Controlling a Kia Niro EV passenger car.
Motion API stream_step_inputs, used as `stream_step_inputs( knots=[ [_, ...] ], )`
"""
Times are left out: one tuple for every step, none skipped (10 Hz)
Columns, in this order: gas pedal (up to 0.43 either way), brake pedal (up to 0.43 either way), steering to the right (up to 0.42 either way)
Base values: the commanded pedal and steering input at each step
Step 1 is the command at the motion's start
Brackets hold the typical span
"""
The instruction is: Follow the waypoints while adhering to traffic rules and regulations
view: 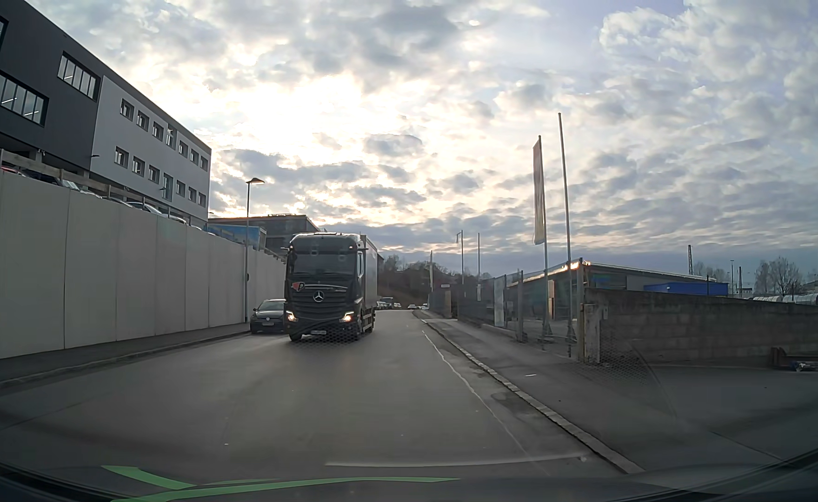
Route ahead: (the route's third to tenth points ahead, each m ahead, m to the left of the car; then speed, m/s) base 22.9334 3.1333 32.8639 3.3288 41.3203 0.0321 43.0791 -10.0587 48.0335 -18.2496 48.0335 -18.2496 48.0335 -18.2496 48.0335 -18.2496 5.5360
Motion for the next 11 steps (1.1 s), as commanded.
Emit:
stream_step_inputs(
  knots=[
    [0.0,0.024,-0.001],
    [0.0,0.024,-0.001],
    [0.0,0.006,-0.001],
    [0.0,0.0,-0.001],
    [0.0,0.0,0.0],
    [0.0,0.0,-0.001],
    [0.0,0.0,-0.001],
    [0.0,0.0,-0.001],
    [0.028,0.0,-0.001],
    [0.169,0.0,-0.001],
    [0.209,0.0,-0.001]
  ],
)
